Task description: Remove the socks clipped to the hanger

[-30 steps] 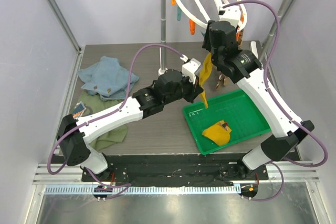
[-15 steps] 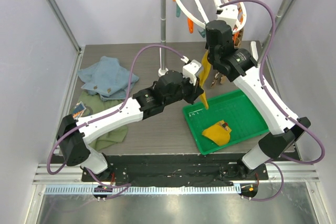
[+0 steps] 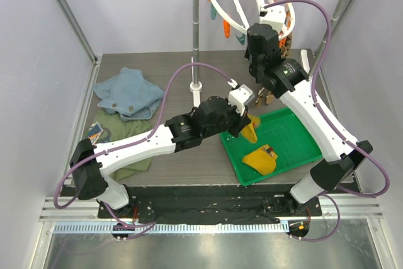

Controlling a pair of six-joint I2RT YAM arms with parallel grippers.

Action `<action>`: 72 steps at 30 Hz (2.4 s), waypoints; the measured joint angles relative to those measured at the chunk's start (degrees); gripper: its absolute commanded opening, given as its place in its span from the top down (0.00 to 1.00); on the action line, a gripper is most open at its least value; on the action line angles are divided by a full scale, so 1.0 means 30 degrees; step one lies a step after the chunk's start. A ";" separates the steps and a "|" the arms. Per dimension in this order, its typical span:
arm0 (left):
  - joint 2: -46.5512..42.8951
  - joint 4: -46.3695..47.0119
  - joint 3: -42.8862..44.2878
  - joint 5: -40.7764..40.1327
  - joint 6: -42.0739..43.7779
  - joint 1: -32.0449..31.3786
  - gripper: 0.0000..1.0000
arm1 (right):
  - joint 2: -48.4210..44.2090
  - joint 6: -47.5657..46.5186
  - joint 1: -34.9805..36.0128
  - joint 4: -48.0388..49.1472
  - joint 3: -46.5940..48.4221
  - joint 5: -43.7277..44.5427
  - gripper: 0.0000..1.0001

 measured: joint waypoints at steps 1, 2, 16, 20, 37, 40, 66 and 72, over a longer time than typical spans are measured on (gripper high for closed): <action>0.0022 -0.0022 0.0000 0.0007 0.0000 0.0000 1.00 | -0.0015 0.0080 0.0000 0.0007 0.0000 -0.0131 0.99; 0.0058 -0.0058 0.0000 0.0007 -0.0022 0.0000 1.00 | -0.0029 0.0138 0.0000 0.0007 0.0000 -0.0262 0.99; 0.1406 0.2047 -0.1078 0.1632 -0.3803 -0.0153 0.97 | -0.1457 0.0736 0.0000 0.0240 -0.0474 -0.2361 0.96; 0.2834 0.2965 -0.2025 0.1829 -0.4809 -0.0459 0.73 | -0.1880 0.0750 0.0000 0.0357 -0.0831 -0.2914 0.87; 0.0160 0.1865 -0.3963 -0.0291 -0.4284 -0.0823 0.04 | -0.3300 0.1188 -0.0044 0.1953 -0.3315 -0.5246 0.63; -0.1144 0.1494 -0.4379 -0.0845 -0.4080 -0.0823 0.04 | -0.3825 0.1260 -0.0044 0.2208 -0.3672 -0.5472 0.61; -0.4510 0.0175 -0.4364 -0.9129 0.3497 -0.0823 0.00 | -0.8488 0.0714 -0.0036 0.1902 -0.9646 -0.6506 0.30; -0.5136 0.0036 -0.4364 -0.9100 0.3497 -0.0831 0.00 | -0.8874 -0.0124 -0.1115 0.2273 -1.1642 -0.5727 0.30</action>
